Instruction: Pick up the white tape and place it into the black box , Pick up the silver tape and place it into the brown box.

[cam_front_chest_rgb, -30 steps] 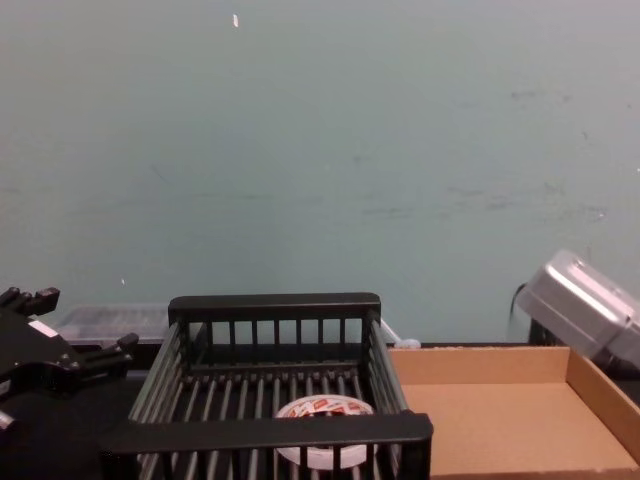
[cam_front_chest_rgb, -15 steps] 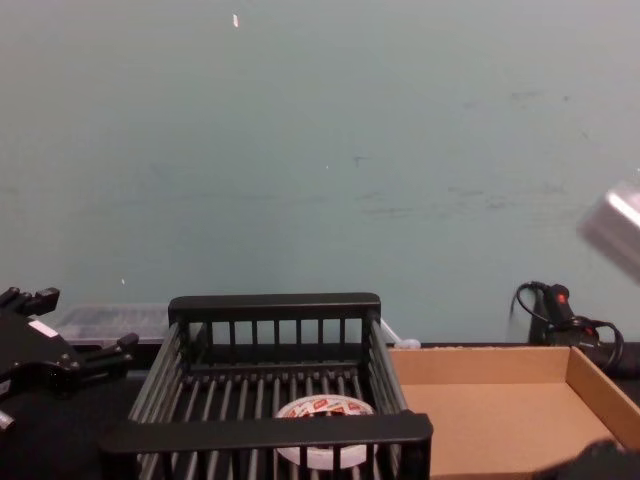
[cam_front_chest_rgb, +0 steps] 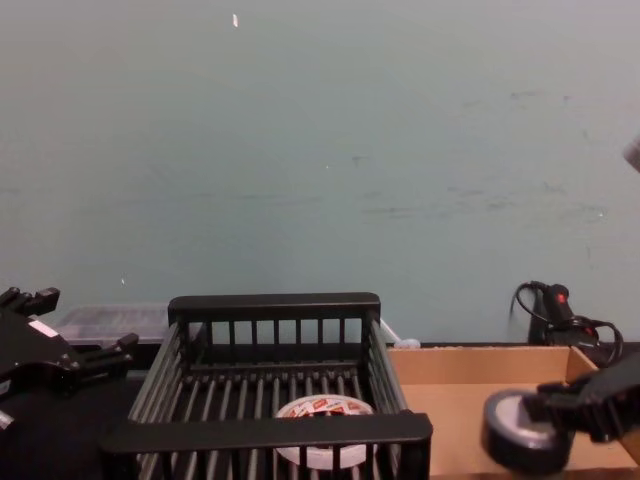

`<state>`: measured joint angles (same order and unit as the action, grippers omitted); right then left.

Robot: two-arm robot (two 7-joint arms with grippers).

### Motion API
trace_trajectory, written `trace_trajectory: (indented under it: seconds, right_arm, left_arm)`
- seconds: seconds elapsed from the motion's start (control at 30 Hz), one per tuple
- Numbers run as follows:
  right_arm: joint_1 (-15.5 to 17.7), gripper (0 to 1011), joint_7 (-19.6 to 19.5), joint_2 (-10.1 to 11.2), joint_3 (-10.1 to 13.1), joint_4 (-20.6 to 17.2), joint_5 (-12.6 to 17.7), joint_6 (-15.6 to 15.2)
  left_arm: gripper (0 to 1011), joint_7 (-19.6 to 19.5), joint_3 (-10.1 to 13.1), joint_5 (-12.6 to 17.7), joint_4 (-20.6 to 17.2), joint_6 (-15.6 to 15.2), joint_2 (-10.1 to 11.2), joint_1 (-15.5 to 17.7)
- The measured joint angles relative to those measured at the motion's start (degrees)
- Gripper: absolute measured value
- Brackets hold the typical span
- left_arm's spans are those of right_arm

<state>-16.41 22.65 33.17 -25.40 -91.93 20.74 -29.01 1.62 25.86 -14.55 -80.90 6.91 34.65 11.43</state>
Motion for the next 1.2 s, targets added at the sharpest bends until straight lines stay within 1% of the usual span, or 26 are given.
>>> trace_trajectory:
  seconds: [0.03,0.17,0.27,0.47,0.63,1.07,1.17,1.2]
  right_arm:
    - [-0.7,169,-0.6,-0.7,0.4,1.2,-0.3,-0.1]
    - [-2.1,168,-1.4,-2.2,0.9,3.5,-0.9,-0.2]
    - [-3.7,168,-1.9,-3.8,1.1,5.9,-1.7,-0.2]
    - [-5.2,168,-2.3,-5.4,1.3,8.7,-3.1,-0.1]
    - [-5.3,168,-2.4,-6.0,1.7,9.4,-3.5,0.0]
    - [-5.4,169,-2.4,-5.9,1.5,9.3,-3.4,0.0]
    - [-5.4,207,-2.4,-5.9,1.5,9.2,-3.4,0.0]
    - [-5.4,247,-2.4,-5.9,1.5,9.2,-3.4,0.0]
  left_arm:
    - [1001,0.0,0.0,0.0,0.0,0.0,0.0,0.0]
    - [1001,0.0,0.0,0.0,0.0,0.0,0.0,0.0]
    - [1001,0.0,0.0,0.0,0.0,0.0,0.0,0.0]
    - [1001,0.0,0.0,0.0,0.0,0.0,0.0,0.0]
    - [1001,0.0,0.0,0.0,0.0,0.0,0.0,0.0]
    - [1001,0.0,0.0,0.0,0.0,0.0,0.0,0.0]
    - [1001,0.0,0.0,0.0,0.0,0.0,0.0,0.0]
    - [1001,0.0,0.0,0.0,0.0,0.0,0.0,0.0]
